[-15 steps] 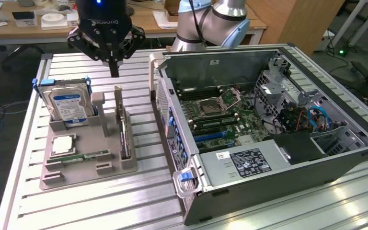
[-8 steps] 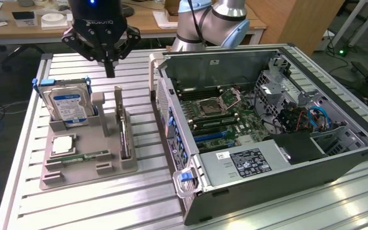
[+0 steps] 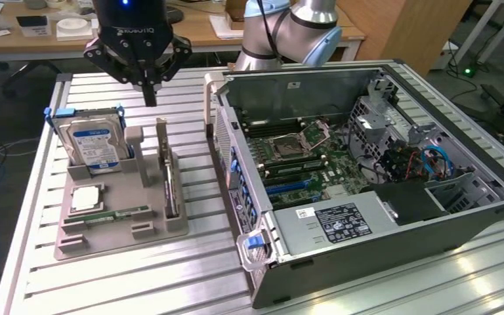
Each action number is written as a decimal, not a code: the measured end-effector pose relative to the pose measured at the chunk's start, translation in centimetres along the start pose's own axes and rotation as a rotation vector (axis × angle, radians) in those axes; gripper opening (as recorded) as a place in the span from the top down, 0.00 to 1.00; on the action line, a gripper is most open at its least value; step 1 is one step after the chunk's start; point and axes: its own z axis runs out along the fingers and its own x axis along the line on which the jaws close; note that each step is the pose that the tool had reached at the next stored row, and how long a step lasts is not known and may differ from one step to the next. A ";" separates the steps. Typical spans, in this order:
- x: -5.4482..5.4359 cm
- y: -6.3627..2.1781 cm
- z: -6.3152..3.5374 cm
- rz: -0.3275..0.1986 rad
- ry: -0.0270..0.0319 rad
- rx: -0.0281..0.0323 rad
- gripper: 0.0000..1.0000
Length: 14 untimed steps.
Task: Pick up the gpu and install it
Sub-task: 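Pick up the gpu and move the gpu toward the slot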
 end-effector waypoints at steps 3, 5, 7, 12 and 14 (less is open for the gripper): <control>0.0 0.00 0.00 0.000 0.0000 0.0000 0.89; 0.0 0.00 0.00 0.000 0.0000 0.0000 0.89; 0.0 0.00 -0.01 0.000 0.0001 0.0001 0.83; 0.0 -0.01 0.00 0.000 0.0000 0.0000 0.59; 0.1 0.00 0.00 0.000 0.0000 0.0000 0.53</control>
